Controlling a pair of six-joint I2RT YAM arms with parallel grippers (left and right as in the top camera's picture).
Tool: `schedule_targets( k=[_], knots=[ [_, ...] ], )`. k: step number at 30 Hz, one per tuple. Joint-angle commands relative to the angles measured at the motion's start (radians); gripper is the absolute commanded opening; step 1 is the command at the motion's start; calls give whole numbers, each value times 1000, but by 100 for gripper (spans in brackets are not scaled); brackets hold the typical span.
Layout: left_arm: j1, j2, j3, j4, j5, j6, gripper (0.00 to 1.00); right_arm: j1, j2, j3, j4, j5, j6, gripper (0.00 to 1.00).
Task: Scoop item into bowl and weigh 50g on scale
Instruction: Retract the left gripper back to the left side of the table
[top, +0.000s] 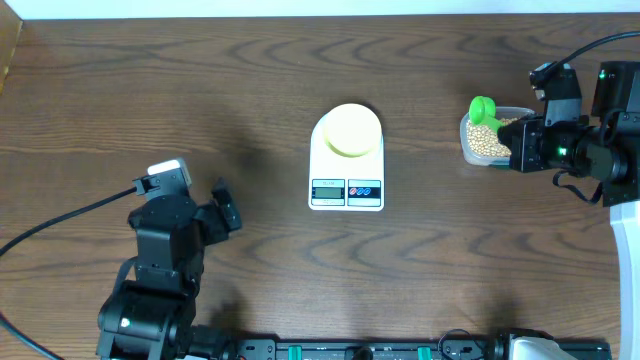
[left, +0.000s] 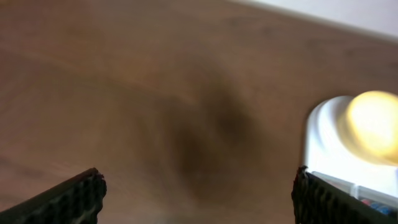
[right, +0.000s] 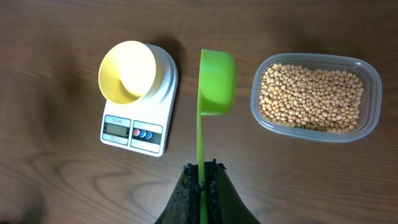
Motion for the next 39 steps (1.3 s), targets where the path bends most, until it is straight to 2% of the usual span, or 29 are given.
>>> schedule_targets(
  k=[1, 12, 21, 31, 35, 39],
  knots=[
    [10, 20, 7, -35, -29, 6, 98, 5, -1, -14, -18, -2, -42, 1],
    [10, 62, 7, -90, -29, 6, 98, 5, -1, -14, -83, -40, -26, 1],
    [10, 81, 7, -92, -29, 6, 98, 0, -1, -14, -31, 27, -27, 1],
    [10, 104, 7, -92, -29, 6, 98, -71, -1, -14, -18, 31, -16, 1],
    [10, 109, 7, -92, -29, 6, 98, -113, -1, -14, 11, 31, 92, 1],
    [10, 109, 7, -92, -29, 6, 98, -143, -1, -14, 46, 31, 113, 1]
  ],
)
